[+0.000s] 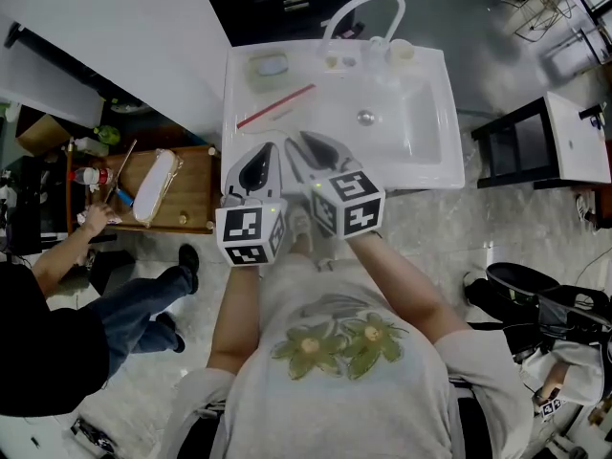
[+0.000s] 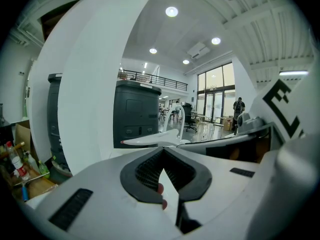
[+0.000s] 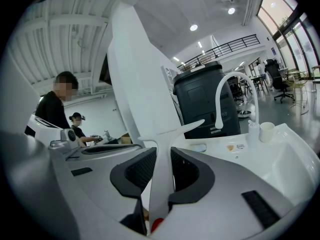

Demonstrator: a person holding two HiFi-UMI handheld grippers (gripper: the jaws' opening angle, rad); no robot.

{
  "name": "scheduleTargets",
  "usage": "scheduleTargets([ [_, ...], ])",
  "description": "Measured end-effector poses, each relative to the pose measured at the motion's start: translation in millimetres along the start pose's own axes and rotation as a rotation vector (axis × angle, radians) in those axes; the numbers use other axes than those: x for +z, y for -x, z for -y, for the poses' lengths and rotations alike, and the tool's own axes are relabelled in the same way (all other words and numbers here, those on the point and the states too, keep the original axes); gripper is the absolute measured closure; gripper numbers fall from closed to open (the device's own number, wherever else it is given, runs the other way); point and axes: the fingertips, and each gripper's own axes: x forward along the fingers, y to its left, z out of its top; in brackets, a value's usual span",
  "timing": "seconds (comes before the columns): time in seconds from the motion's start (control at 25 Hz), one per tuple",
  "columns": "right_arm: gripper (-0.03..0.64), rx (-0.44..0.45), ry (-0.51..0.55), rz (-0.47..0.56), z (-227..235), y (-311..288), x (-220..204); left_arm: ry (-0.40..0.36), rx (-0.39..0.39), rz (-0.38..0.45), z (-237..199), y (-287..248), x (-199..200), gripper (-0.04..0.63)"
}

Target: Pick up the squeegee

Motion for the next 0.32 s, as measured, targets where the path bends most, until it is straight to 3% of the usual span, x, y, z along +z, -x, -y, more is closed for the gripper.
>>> scheduleTargets([
  [0.32,0.518,-0.004,-0.004,-0.005,0.2,-0.8,-2.8,0.004,-0.004,-0.002,-1.6,-0.2,-1.0,0.588],
])
